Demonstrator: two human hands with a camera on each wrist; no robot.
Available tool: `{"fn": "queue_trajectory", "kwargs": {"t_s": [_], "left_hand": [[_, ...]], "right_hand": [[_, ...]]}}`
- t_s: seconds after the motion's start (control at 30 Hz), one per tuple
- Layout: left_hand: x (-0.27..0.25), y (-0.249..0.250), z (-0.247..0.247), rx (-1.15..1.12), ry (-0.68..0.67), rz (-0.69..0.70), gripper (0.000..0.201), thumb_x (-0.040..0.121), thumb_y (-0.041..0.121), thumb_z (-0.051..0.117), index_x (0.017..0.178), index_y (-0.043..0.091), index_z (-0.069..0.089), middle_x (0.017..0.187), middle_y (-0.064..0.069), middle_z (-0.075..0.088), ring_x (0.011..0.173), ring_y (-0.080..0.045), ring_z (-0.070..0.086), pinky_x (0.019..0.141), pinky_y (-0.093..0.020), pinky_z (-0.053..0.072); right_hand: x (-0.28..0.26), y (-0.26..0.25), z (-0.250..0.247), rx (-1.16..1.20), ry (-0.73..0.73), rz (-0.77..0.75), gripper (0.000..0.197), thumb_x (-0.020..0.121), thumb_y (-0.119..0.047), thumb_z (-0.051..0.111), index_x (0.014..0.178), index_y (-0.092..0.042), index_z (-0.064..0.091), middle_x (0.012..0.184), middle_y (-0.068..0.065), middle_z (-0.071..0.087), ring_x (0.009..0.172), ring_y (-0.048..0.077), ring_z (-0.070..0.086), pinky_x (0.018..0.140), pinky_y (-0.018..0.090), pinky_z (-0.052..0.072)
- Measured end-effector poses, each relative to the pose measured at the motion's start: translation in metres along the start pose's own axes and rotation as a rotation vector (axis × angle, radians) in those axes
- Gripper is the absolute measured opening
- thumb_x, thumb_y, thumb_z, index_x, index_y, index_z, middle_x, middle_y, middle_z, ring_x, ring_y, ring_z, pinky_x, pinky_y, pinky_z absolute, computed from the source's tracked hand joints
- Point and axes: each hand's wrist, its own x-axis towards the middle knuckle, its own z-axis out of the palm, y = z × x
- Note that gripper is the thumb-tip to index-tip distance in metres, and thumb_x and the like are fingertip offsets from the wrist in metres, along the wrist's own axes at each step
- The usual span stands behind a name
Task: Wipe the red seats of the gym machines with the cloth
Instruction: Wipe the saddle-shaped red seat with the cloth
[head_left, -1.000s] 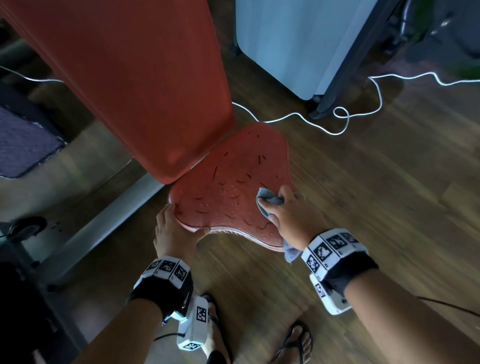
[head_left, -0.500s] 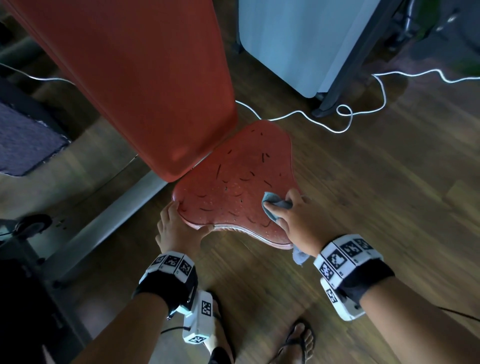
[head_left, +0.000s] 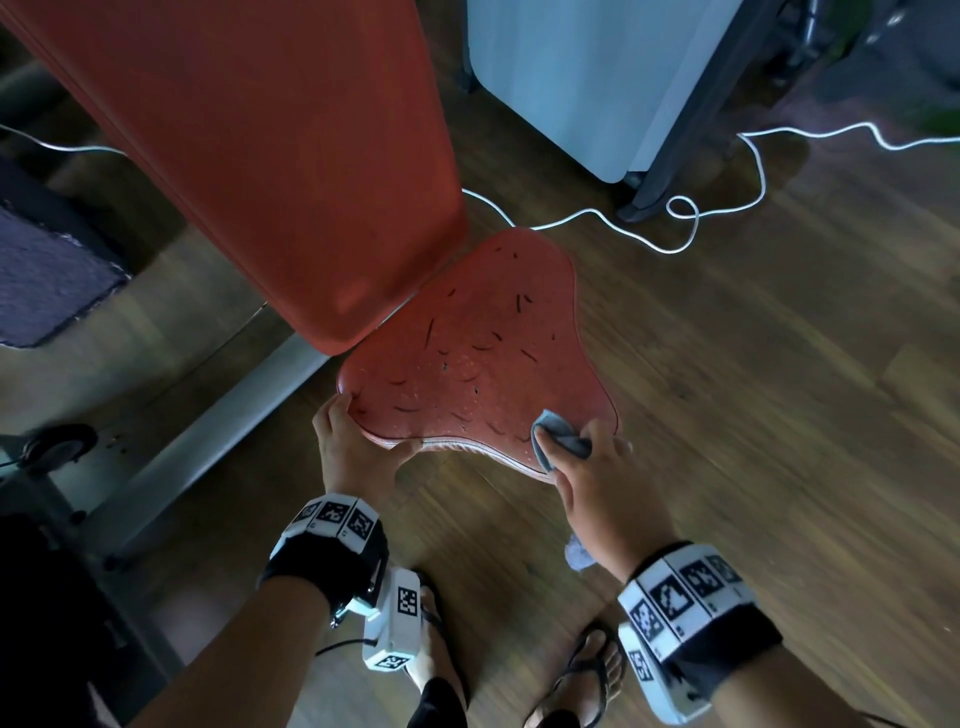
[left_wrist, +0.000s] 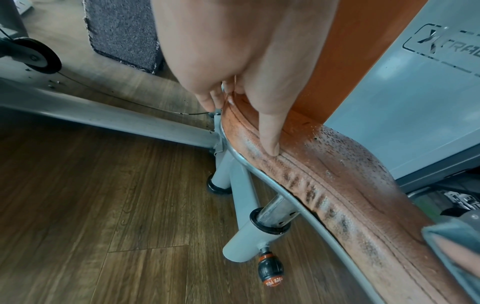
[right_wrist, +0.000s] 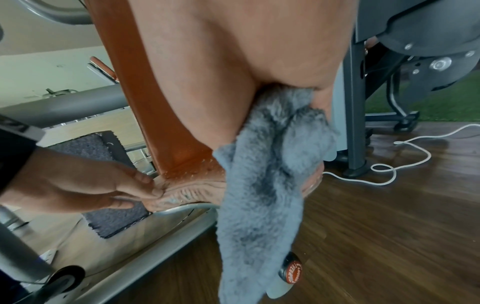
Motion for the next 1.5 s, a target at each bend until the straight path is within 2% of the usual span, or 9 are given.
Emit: {"fn": "queue_trajectory", "kwargs": {"t_s": [0.33, 0.5, 0.63, 0.73, 1.0, 1.1, 1.23, 1.37, 1.5], "left_hand": [[0.005, -0.008, -0.007, 0.068, -0.032, 0.079, 0.105, 0.062, 0.037, 0.089, 0.146, 0.013, 0.03, 0.145, -0.004, 0.027, 0.128, -0.022, 0.043, 0.107, -0.039, 0.042], [0.005, -0.011, -0.004, 0.069, -0.01, 0.099, 0.104, 0.064, 0.035, 0.089, 0.147, 0.011, 0.03, 0.145, -0.004, 0.028, 0.13, -0.023, 0.042, 0.108, -0.04, 0.041], [0.005, -0.012, -0.002, 0.056, 0.001, 0.108, 0.103, 0.065, 0.034, 0.089, 0.147, 0.01, 0.031, 0.144, -0.004, 0.029, 0.129, -0.023, 0.043, 0.109, -0.039, 0.04], [0.006, -0.013, -0.002, 0.049, 0.0, 0.12, 0.102, 0.065, 0.034, 0.088, 0.146, 0.011, 0.032, 0.144, -0.004, 0.029, 0.13, -0.022, 0.042, 0.11, -0.038, 0.039], [0.005, -0.018, -0.001, 0.054, 0.0, 0.147, 0.102, 0.067, 0.035, 0.087, 0.148, 0.009, 0.03, 0.146, -0.004, 0.028, 0.132, -0.022, 0.04, 0.109, -0.038, 0.038], [0.005, -0.019, -0.001, 0.052, 0.002, 0.148, 0.102, 0.067, 0.035, 0.087, 0.148, 0.009, 0.03, 0.146, -0.004, 0.028, 0.133, -0.021, 0.039, 0.11, -0.037, 0.037], [0.005, -0.017, -0.002, 0.045, 0.0, 0.145, 0.102, 0.067, 0.033, 0.087, 0.148, 0.01, 0.03, 0.146, -0.002, 0.028, 0.133, -0.02, 0.038, 0.11, -0.033, 0.035], [0.005, -0.015, -0.004, 0.062, 0.0, 0.149, 0.103, 0.067, 0.036, 0.087, 0.148, 0.012, 0.03, 0.144, -0.001, 0.029, 0.131, -0.019, 0.04, 0.108, -0.033, 0.037], [0.005, -0.017, -0.003, 0.083, -0.009, 0.152, 0.103, 0.068, 0.04, 0.085, 0.149, 0.013, 0.028, 0.144, 0.0, 0.028, 0.132, -0.02, 0.039, 0.108, -0.035, 0.038]], "right_hand": [[-0.002, 0.007, 0.001, -0.089, -0.041, -0.129, 0.053, 0.077, -0.021, 0.074, 0.126, -0.035, 0.06, 0.099, 0.002, 0.047, 0.08, 0.021, 0.047, 0.05, 0.027, 0.05], [0.019, 0.0, -0.001, -0.166, -0.062, -0.198, 0.057, 0.075, -0.012, 0.071, 0.125, -0.037, 0.059, 0.108, 0.006, 0.049, 0.092, 0.028, 0.049, 0.051, 0.032, 0.053], [0.043, -0.027, -0.007, -0.184, -0.096, -0.235, 0.056, 0.077, -0.009, 0.05, 0.128, -0.031, 0.058, 0.13, 0.012, 0.045, 0.111, 0.035, 0.046, 0.067, 0.039, 0.054], [0.046, -0.032, -0.008, -0.217, -0.082, -0.253, 0.058, 0.074, -0.014, 0.038, 0.125, -0.027, 0.06, 0.129, 0.009, 0.049, 0.109, 0.034, 0.048, 0.067, 0.04, 0.048], [0.033, -0.008, 0.0, -0.315, 0.02, -0.391, 0.057, 0.075, -0.012, 0.042, 0.126, -0.026, 0.061, 0.113, 0.007, 0.056, 0.1, 0.033, 0.05, 0.07, 0.041, 0.045], [0.046, -0.021, 0.003, -0.318, 0.03, -0.427, 0.054, 0.078, -0.014, 0.042, 0.127, -0.026, 0.06, 0.112, 0.008, 0.055, 0.103, 0.033, 0.048, 0.082, 0.044, 0.043], [0.065, -0.039, 0.004, -0.282, -0.048, -0.508, 0.055, 0.08, -0.014, 0.036, 0.131, -0.016, 0.056, 0.126, 0.012, 0.051, 0.119, 0.036, 0.045, 0.103, 0.051, 0.036], [0.055, -0.038, 0.002, -0.264, -0.077, -0.519, 0.054, 0.083, -0.01, 0.033, 0.132, -0.009, 0.056, 0.131, 0.011, 0.054, 0.119, 0.035, 0.05, 0.102, 0.049, 0.041], [0.04, -0.025, 0.009, -0.25, -0.088, -0.464, 0.056, 0.083, -0.012, 0.038, 0.137, -0.013, 0.052, 0.143, 0.009, 0.049, 0.133, 0.037, 0.042, 0.111, 0.05, 0.034]]}}
